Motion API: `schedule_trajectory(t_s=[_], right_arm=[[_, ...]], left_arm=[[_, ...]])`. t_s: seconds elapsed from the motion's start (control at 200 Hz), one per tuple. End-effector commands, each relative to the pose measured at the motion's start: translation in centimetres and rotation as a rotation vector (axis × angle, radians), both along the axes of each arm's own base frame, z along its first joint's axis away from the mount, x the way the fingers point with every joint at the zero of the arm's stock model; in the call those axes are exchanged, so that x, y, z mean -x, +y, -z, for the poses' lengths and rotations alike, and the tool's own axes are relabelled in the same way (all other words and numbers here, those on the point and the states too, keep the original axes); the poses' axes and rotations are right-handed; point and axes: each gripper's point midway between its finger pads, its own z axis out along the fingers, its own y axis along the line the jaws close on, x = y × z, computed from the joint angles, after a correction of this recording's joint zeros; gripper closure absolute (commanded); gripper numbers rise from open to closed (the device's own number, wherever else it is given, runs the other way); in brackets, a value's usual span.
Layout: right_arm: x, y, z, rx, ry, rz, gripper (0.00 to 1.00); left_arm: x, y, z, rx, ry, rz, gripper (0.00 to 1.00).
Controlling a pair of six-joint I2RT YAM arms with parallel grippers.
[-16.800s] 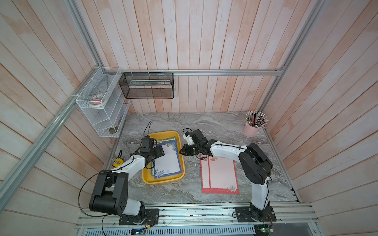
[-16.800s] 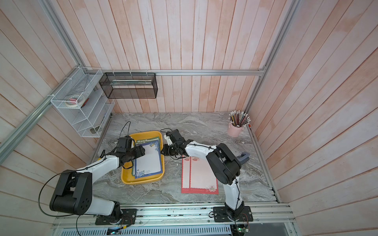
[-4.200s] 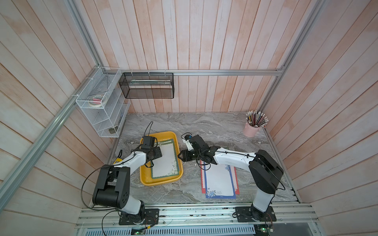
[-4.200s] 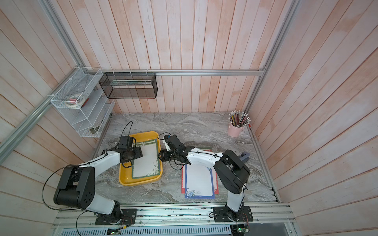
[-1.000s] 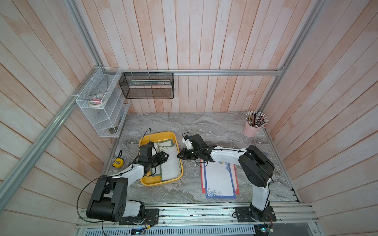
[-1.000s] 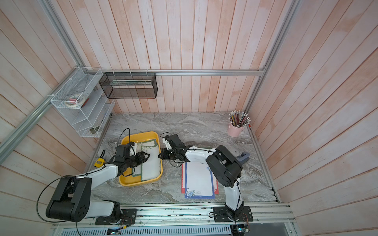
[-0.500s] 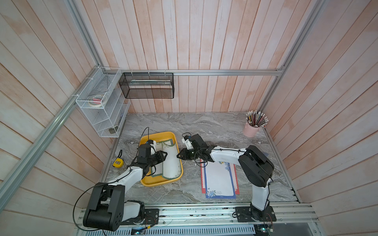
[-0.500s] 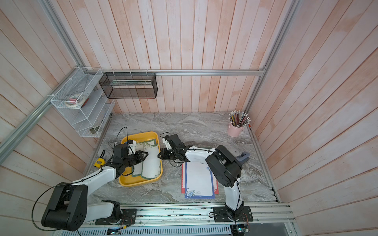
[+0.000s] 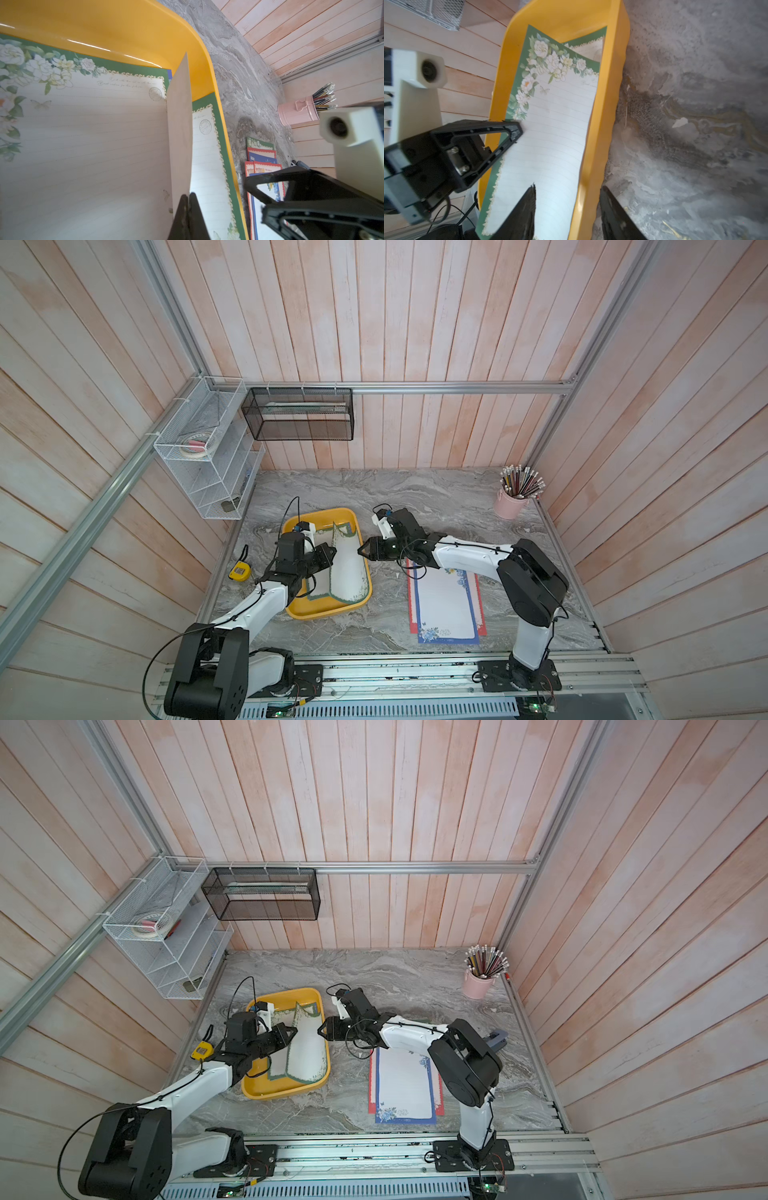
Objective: Take out the stationery paper from the storage box
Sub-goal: Pick up the stationery paper from the storage box, then place the stationery paper at the center of the board.
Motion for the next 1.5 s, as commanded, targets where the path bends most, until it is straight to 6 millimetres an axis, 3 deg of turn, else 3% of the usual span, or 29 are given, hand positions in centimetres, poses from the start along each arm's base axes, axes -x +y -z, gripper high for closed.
schedule_trajectory(t_s=[0.0, 0.215, 0.38, 0.44, 0.605, 0.72, 0.875, 0.94, 1.085, 1.495], right_arm=[[-0.9, -0.9, -3.2, -0.013, -0.096, 0.040, 0.48], [-1.4, -3.1, -8.0, -0.048, -0.256, 0.112, 0.48], [-1.4, -5.9, -12.8, -0.076, -0.459, 0.170, 0.48], [-0.8, -7.0, -15.6, -0.135, -0.559, 0.177, 0.47], [2.8, -11.9, -22.2, -0.426, -0.826, 0.216, 0.42], [6.3, -15.4, -25.0, -0.582, -1.025, 0.215, 0.39], [10.3, -16.0, -26.8, -0.627, -1.201, 0.057, 0.34], [12.1, -15.8, -27.7, -0.655, -1.257, -0.026, 0.26], [15.1, -15.3, -28.9, -0.714, -1.327, -0.187, 0.23], [15.9, -12.9, -28.9, -0.863, -1.192, -0.341, 0.27]], left_arm=[[-0.7, 0.1, -2.9, -0.010, -0.070, 0.001, 1.00], [-0.4, 0.2, -8.3, -0.029, -0.195, 0.016, 1.00], [0.6, -0.5, -15.9, -0.058, -0.382, 0.094, 1.00], [1.5, -1.1, -19.2, -0.058, -0.473, 0.145, 1.00], [7.1, -3.9, -28.2, -0.004, -0.819, 0.389, 1.00], [12.0, -4.9, -31.7, 0.052, -1.040, 0.517, 1.00], [16.4, -5.1, -33.6, 0.133, -1.211, 0.591, 1.00], [17.3, -5.2, -33.8, 0.175, -1.227, 0.613, 1.00], [18.5, -5.4, -34.0, 0.239, -1.243, 0.660, 1.00], [17.0, -5.4, -32.2, 0.363, -1.185, 0.642, 1.00]])
